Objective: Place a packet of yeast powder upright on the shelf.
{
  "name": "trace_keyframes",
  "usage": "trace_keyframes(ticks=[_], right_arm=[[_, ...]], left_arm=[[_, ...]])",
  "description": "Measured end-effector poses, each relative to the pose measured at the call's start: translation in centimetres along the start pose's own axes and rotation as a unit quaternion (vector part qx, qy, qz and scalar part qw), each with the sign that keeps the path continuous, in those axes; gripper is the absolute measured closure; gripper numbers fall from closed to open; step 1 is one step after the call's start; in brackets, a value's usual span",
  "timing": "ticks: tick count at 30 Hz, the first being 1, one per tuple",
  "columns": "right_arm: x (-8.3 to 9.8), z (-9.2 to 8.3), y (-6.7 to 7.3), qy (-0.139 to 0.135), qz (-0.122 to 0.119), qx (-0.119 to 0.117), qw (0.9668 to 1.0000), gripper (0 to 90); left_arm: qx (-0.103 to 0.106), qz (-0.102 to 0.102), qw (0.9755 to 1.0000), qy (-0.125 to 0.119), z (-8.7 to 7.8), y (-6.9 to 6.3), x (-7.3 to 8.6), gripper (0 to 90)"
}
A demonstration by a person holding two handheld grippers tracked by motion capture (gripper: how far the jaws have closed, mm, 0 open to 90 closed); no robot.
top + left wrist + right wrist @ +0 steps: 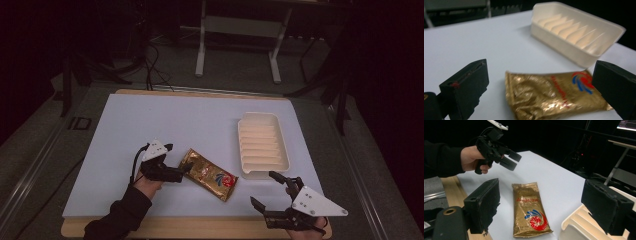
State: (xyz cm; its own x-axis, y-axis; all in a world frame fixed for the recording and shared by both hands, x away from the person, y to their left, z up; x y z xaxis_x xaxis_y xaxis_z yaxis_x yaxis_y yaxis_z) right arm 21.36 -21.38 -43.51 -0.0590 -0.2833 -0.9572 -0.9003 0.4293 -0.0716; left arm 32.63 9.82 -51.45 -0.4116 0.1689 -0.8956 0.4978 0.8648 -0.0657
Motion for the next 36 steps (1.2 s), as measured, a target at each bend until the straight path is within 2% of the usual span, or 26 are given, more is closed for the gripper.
trace_keyframes(ticks=[3, 5, 8, 10, 12, 13, 14, 17, 18, 20, 21, 24, 26, 27, 29, 32, 34, 36], right_arm=[[0.1, 0.1, 0.0, 0.002, 0.001, 0.003, 1.0000, 15.1], [0.1, 0.1, -0.1, 0.002, 0.005, -0.001, 1.0000, 15.1], [0.3, 0.2, -0.2, 0.004, 0.008, -0.001, 1.0000, 15.1], [0.3, 0.3, -0.1, 0.005, 0.009, -0.001, 0.9999, 15.2], [0.3, 0.3, -0.1, 0.007, 0.007, -0.002, 1.0000, 15.2], [0.3, 0.3, 0.0, 0.007, 0.005, -0.002, 1.0000, 15.2], [0.3, 0.4, 0.0, 0.007, 0.005, -0.004, 1.0000, 15.2], [0.4, 0.4, 0.0, 0.009, 0.007, -0.005, 0.9999, 15.2], [0.4, 0.4, -0.1, 0.008, 0.007, -0.004, 0.9999, 15.2], [0.5, 0.4, -0.1, 0.010, 0.009, -0.006, 0.9999, 15.3], [0.6, 0.4, -0.1, 0.011, 0.010, -0.006, 0.9999, 15.3], [0.6, 0.5, -0.1, 0.013, 0.010, -0.007, 0.9998, 15.4], [0.6, 0.6, -0.1, 0.014, 0.009, -0.009, 0.9998, 15.4], [0.7, 0.6, -0.1, 0.014, 0.009, -0.009, 0.9998, 15.4], [0.7, 0.6, -0.1, 0.015, 0.010, -0.009, 0.9998, 15.5], [0.7, 0.6, -0.1, 0.017, 0.009, -0.011, 0.9998, 17.8], [0.8, 0.6, -0.1, 0.018, 0.010, -0.010, 0.9997, 17.8], [0.8, 0.7, -0.1, 0.018, 0.011, -0.011, 0.9997, 17.8]], left_arm=[[0.006, -0.017, 0.9991, 0.039, 0.7, 0.4, 0.8, 1.7], [0.024, -0.031, 0.9978, 0.054, 1.1, 0.3, 1.2, 1.7], [0.024, -0.012, 0.9969, 0.074, 1.7, 0.0, 1.9, 4.2], [0.019, -0.020, 0.9955, 0.091, 2.3, 0.0, 2.3, 6.5], [0.014, -0.034, 0.9936, 0.107, 2.8, 0.2, 2.7, 15.6], [0.016, -0.034, 0.9929, 0.113, 3.0, 0.2, 2.9, 15.9], [0.009, -0.029, 0.9923, 0.120, 3.2, 0.3, 3.1, 19.2], [-0.003, -0.039, 0.9898, 0.137, 3.5, 0.6, 3.5, 28.2], [-0.004, -0.041, 0.9899, 0.136, 3.6, 0.7, 3.5, 29.5], [-0.006, -0.046, 0.9884, 0.145, 3.6, 0.7, 3.7, 33.2], [-0.001, -0.048, 0.9881, 0.146, 3.7, 0.7, 3.8, 33.5], [-0.003, -0.051, 0.9870, 0.152, 3.8, 0.7, 4.2, 34.4], [-0.019, -0.047, 0.9871, 0.152, 3.8, 0.9, 4.3, 36.1], [-0.018, -0.051, 0.9870, 0.151, 3.9, 1.0, 4.3, 39.9], [-0.013, -0.066, 0.9842, 0.164, 4.0, 1.1, 4.5, 40.1], [-0.009, -0.078, 0.9818, 0.173, 4.2, 1.3, 4.8, 40.9], [0.003, -0.084, 0.9807, 0.176, 4.2, 1.2, 4.8, 42.3], [0.016, -0.095, 0.9784, 0.183, 4.4, 1.2, 4.9, 42.8]])
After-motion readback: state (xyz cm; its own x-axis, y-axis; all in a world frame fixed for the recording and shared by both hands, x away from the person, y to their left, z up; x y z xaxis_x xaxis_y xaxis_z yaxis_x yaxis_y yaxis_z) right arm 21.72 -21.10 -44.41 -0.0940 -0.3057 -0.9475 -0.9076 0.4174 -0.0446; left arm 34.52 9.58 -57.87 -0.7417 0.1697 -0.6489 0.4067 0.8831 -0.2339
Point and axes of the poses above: each handheld gripper's, and its own axes: z roughly forward along the jaws, x roughly out of its underside, y roughly to its left, the point moved 5 cm from there along z, roughly forward along the jaws, and after that the axes turned 13 degrees about -x, right-handed, at the moved point
